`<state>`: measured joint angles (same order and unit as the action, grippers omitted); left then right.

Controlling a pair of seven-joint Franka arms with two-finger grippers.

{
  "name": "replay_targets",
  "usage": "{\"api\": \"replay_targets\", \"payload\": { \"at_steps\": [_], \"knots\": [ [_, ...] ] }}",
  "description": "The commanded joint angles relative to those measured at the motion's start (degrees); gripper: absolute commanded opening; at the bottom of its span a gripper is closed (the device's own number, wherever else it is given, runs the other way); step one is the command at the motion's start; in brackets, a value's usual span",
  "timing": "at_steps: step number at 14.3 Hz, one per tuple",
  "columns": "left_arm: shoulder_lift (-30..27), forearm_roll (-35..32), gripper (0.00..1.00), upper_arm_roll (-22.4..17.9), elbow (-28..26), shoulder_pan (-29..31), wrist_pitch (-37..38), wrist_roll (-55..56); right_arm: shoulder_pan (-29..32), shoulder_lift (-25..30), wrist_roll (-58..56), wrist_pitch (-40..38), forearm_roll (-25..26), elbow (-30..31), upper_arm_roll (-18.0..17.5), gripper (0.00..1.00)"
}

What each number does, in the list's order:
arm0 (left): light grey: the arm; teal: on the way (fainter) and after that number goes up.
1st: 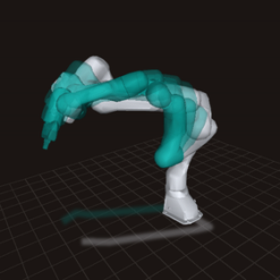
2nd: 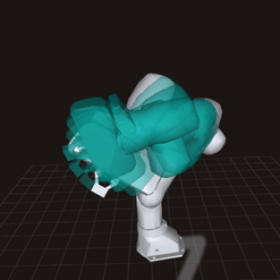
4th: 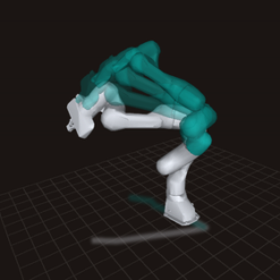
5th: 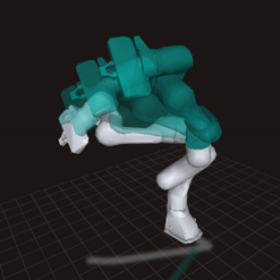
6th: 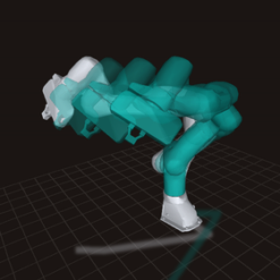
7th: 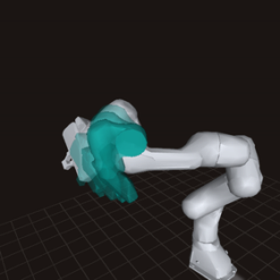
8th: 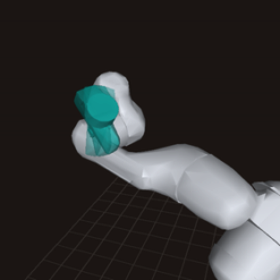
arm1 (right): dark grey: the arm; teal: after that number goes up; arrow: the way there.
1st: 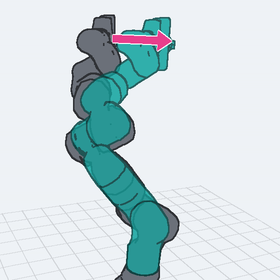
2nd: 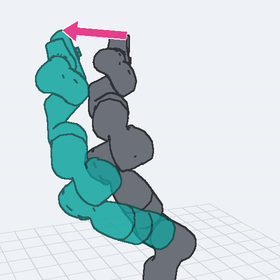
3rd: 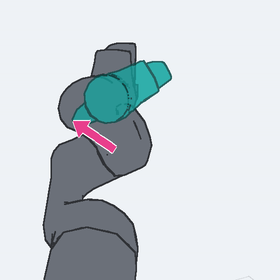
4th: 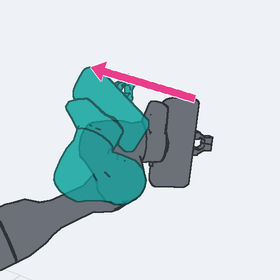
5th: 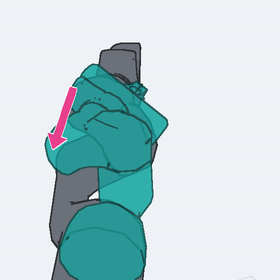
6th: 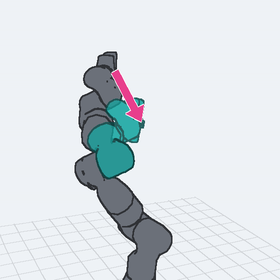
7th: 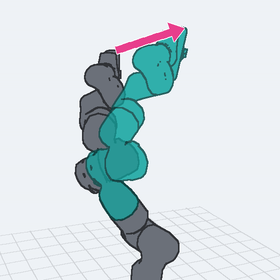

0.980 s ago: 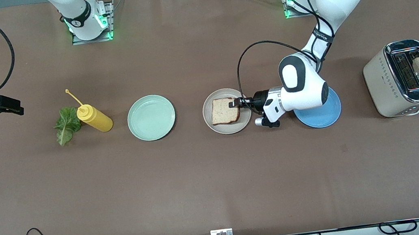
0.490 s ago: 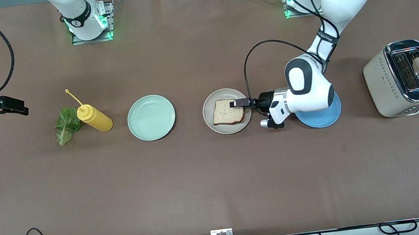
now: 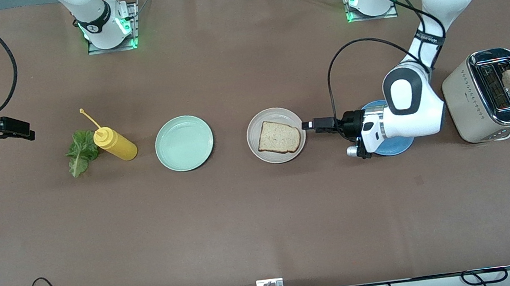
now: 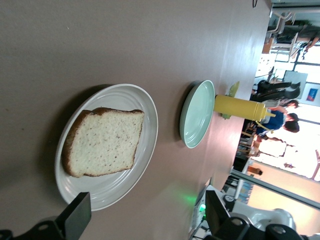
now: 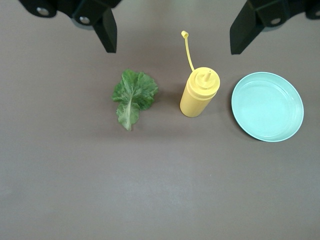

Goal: Make sandwich in beige plate with both arms
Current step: 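Withdraw the left gripper toward the toaster while the right gripper reaches the bottle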

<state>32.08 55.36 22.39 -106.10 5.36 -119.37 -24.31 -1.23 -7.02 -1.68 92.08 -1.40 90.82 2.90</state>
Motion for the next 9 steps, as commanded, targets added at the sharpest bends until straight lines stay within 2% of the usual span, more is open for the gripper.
{"api": "replay_targets", "payload": {
  "at_steps": [1,5,9],
  "knots": [
    [-4.6,-6.9,1.0,-0.5,-1.0,1.0,1.0,2.4,0.6,-0.4,0.5,-0.1,-1.9,-0.4,-0.2,1.0],
    [-5.7,-24.9,1.0,-0.9,4.1,5.1,7.2,8.4,3.0,-1.2,-0.2,0.5,-5.4,0.8,-0.2,1.0],
    [-5.4,-42.1,1.0,-0.9,15.6,6.9,20.2,18.1,2.8,-0.4,-3.8,0.6,-9.7,3.9,-0.6,1.0]
  ]
}}
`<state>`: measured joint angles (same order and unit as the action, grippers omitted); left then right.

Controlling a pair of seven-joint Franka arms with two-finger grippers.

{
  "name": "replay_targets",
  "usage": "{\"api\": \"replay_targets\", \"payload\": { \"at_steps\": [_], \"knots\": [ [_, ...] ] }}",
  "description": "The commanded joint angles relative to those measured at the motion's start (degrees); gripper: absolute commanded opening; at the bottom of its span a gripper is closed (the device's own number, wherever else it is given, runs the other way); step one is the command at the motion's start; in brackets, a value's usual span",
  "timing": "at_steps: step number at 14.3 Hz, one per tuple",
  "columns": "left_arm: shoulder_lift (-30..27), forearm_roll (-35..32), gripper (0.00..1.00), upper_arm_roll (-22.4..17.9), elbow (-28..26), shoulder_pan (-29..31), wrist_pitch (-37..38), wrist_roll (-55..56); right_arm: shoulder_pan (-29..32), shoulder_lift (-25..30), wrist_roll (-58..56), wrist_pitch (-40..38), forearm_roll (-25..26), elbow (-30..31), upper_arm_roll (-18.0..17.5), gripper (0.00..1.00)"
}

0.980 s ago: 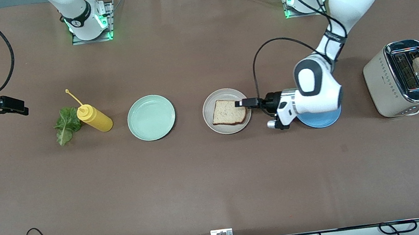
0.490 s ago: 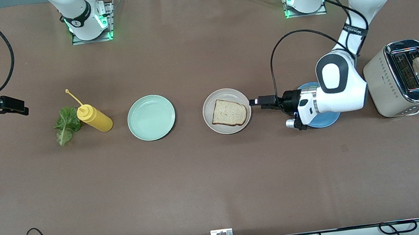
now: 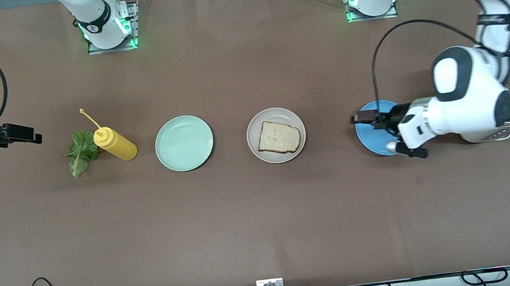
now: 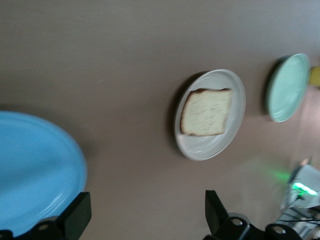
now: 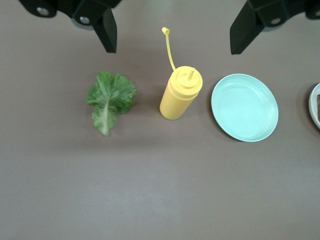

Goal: Make sandwich in beige plate with both arms
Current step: 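Withdraw the left gripper toward the toaster while the right gripper reaches the bottle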

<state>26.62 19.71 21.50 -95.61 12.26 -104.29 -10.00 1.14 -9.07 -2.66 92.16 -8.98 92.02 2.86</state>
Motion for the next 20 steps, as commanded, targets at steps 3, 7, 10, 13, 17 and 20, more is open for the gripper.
{"api": "replay_targets", "payload": {
  "at_steps": [3,7,10,13,17,20],
  "knots": [
    [-0.3,-12.5,1.0,-0.5,8.3,0.6,6.6,3.9,2.3,6.9,-17.1,5.1,-6.7,13.8,-0.7,1.0],
    [-0.7,-22.0,1.0,-0.6,17.3,1.5,7.2,4.1,5.1,11.3,-46.8,14.2,-6.9,26.9,-0.8,1.0],
    [-0.6,-22.6,1.0,-2.1,23.8,0.4,15.8,6.3,6.7,11.6,-65.1,21.2,-7.9,33.0,-0.8,1.0],
    [-3.1,-21.6,1.0,-16.7,25.9,-10.3,16.6,7.5,8.7,11.1,-79.6,25.6,-12.3,37.0,-0.8,1.0],
    [-13.0,-18.7,1.0,-20.7,21.3,-12.3,16.8,10.8,11.5,7.7,-98.8,29.1,-21.1,39.5,-0.8,1.0],
    [-19.8,-18.8,1.0,-20.9,13.0,-11.7,15.4,11.1,14.1,3.5,-111.8,29.1,-28.9,39.7,-0.8,1.0]
  ]
}}
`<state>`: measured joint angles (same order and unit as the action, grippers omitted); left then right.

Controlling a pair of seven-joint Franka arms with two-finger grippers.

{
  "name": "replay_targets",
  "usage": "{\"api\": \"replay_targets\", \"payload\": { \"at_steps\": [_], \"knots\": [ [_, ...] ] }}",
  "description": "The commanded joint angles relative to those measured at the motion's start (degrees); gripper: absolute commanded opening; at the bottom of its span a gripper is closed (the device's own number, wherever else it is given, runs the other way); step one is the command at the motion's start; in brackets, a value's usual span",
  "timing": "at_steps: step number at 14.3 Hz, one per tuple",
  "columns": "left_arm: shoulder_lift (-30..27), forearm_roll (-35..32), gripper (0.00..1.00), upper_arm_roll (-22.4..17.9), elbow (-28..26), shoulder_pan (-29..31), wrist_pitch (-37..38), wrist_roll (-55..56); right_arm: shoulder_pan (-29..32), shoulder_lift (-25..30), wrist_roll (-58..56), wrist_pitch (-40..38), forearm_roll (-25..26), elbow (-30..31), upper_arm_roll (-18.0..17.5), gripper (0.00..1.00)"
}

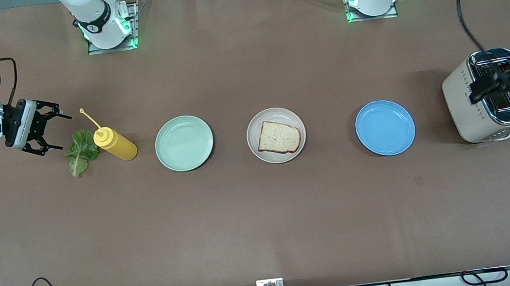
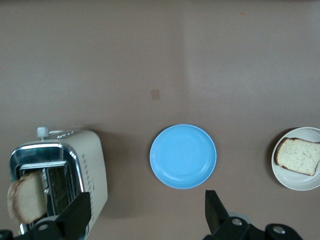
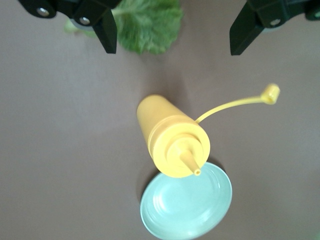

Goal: Make sandwich in beige plate with both arms
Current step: 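Grasp the yellow squeeze bottle with the right gripper and lift it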

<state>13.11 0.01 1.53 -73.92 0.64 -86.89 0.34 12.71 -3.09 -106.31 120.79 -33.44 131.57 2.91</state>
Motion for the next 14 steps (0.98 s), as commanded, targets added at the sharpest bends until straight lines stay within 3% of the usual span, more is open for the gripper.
{"api": "replay_targets", "payload": {
  "at_steps": [1,5,14],
  "knots": [
    [-7.7,0.9,1.0,-0.8,-10.7,0.8,-3.0,0.8,3.4,-4.1,-12.6,0.4,-6.7,0.3,-0.8,1.0],
    [-11.3,0.9,1.0,-0.2,-18.4,1.2,-7.9,0.9,4.6,-10.9,-26.2,0.1,-15.5,0.2,-0.8,1.0],
    [-12.1,1.0,1.0,-0.3,-18.6,1.3,-6.2,1.2,4.0,-16.8,-38.6,-1.7,-28.9,0.0,-2.5,1.0]
  ]
}}
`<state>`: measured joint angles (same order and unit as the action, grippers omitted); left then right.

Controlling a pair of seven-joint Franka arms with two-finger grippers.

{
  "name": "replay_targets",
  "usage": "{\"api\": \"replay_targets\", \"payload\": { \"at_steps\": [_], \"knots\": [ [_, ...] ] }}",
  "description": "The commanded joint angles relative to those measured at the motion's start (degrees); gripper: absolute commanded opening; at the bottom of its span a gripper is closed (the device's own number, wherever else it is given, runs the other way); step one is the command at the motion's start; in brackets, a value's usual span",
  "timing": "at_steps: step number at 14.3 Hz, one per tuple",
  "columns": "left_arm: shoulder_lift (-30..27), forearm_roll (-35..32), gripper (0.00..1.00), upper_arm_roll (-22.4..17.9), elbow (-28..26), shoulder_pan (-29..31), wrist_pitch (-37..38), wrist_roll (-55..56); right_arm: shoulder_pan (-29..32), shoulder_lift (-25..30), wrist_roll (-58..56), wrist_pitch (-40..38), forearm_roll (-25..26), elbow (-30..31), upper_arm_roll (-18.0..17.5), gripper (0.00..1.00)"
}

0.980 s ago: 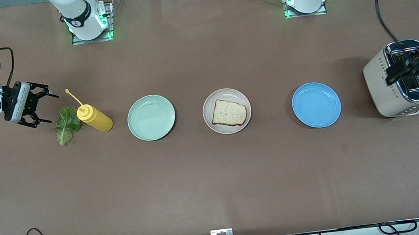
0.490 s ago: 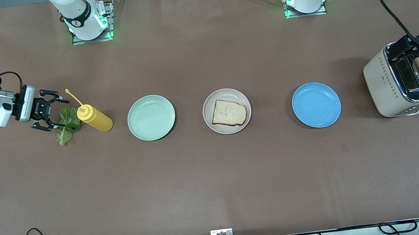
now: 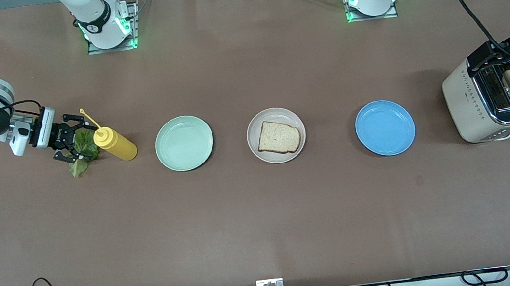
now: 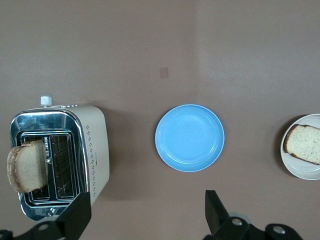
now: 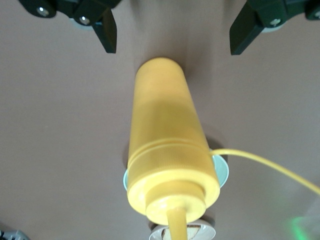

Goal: Make sandwich in beige plate with both arms
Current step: 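Grasp the yellow squeeze bottle with the right gripper and lift it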

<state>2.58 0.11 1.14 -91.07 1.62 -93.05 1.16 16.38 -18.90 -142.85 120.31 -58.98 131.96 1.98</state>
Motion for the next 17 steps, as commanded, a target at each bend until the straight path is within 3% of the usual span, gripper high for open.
{"api": "replay_targets", "payload": {
  "at_steps": [1,14,15,17],
  "knots": [
    [-1.6,0.9,1.0,0.1,-1.5,0.3,0.2,0.3,0.3,-1.4,-2.2,-1.6,-4.6,-0.3,-1.9,1.0],
    [-1.2,1.1,1.0,-0.4,-1.1,0.3,0.9,0.3,-1.2,-3.0,-3.9,-1.8,-11.2,-0.3,-5.1,0.99],
    [-1.2,1.1,1.0,-0.4,-1.0,0.3,0.9,0.3,-1.3,-3.0,-3.9,-1.8,-11.2,-0.4,-5.3,0.89],
    [-1.1,1.1,1.0,-0.3,-1.1,0.3,1.1,0.2,-1.4,-2.9,-4.7,-1.7,-11.2,-0.4,-5.4,0.38]
  ]
}}
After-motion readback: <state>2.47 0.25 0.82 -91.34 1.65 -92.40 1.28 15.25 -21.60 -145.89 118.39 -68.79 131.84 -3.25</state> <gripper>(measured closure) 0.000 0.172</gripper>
